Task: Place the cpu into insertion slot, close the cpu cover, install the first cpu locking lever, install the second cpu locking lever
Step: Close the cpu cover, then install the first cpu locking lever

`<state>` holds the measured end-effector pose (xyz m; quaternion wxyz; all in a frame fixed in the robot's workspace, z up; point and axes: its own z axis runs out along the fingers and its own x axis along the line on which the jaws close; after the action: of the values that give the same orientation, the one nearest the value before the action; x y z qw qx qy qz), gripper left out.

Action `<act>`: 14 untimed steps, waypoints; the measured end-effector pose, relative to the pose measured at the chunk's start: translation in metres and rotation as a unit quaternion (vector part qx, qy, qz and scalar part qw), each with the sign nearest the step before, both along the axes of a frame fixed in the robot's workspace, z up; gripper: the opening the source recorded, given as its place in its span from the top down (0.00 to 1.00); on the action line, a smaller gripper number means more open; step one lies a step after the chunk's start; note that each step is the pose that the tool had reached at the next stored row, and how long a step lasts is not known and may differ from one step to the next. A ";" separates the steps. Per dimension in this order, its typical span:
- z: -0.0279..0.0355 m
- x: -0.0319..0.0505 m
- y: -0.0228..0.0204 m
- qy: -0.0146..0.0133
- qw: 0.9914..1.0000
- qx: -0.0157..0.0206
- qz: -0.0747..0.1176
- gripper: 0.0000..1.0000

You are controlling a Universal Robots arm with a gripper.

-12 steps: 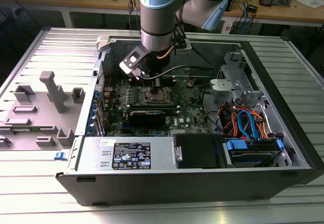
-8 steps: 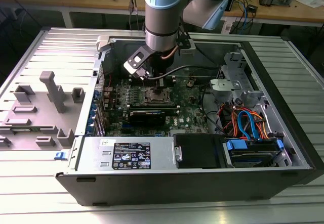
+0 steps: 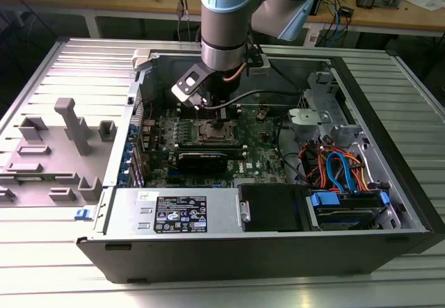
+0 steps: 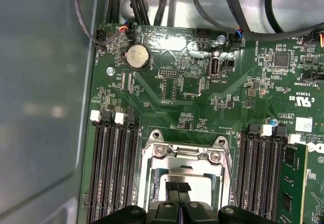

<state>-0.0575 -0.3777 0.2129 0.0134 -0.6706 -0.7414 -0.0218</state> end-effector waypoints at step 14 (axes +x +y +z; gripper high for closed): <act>0.0013 0.0051 0.0000 0.000 1.000 0.000 0.000 0.89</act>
<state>-0.0525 -0.3777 0.2143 0.0135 -0.6706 -0.7414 -0.0218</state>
